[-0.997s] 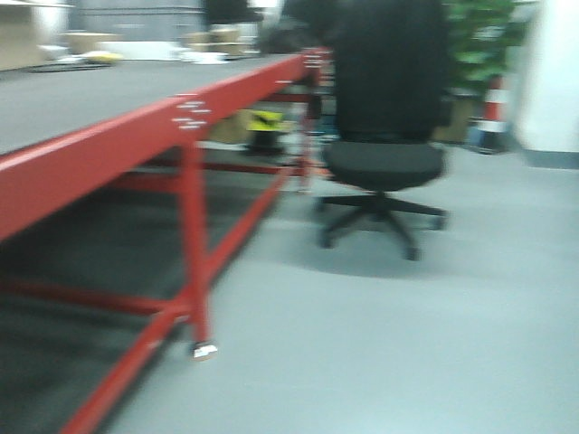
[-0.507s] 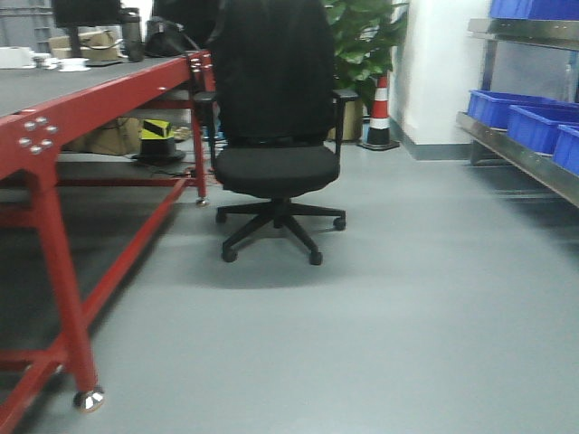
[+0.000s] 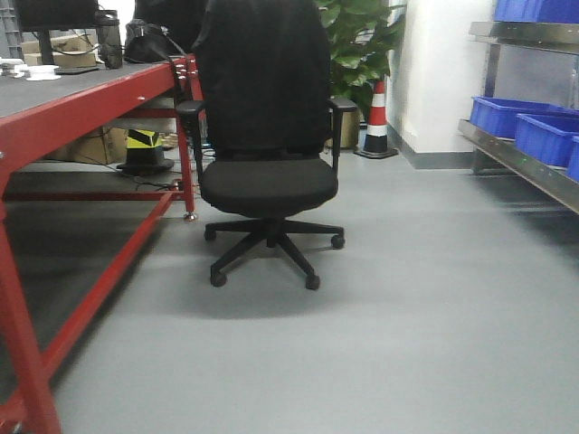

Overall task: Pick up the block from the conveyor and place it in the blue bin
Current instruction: 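Drive the base away from the conveyor to the shelf of blue bins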

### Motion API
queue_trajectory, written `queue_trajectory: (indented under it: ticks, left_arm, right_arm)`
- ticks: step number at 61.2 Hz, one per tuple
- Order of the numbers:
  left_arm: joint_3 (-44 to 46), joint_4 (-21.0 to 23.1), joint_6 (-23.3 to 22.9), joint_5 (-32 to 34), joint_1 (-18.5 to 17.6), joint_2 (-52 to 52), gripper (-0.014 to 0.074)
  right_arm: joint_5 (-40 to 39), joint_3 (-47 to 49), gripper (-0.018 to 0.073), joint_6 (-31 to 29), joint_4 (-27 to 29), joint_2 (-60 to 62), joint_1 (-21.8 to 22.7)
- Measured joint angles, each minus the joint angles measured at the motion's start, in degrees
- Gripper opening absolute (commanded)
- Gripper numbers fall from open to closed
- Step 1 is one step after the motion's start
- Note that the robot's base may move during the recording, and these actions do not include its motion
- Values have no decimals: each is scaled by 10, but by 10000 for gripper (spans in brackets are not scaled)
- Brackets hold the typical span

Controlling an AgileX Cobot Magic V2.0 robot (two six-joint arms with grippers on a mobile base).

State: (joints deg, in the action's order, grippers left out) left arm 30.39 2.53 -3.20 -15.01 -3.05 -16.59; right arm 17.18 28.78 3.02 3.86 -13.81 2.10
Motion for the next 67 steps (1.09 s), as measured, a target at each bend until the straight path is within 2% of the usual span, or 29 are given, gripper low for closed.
queue_trajectory:
  ticks: [67]
  left_arm:
    - [0, -1, 0, 0, 0, 0, -111]
  right_arm:
    - [0, 0, -162, 0, 0, 0, 0]
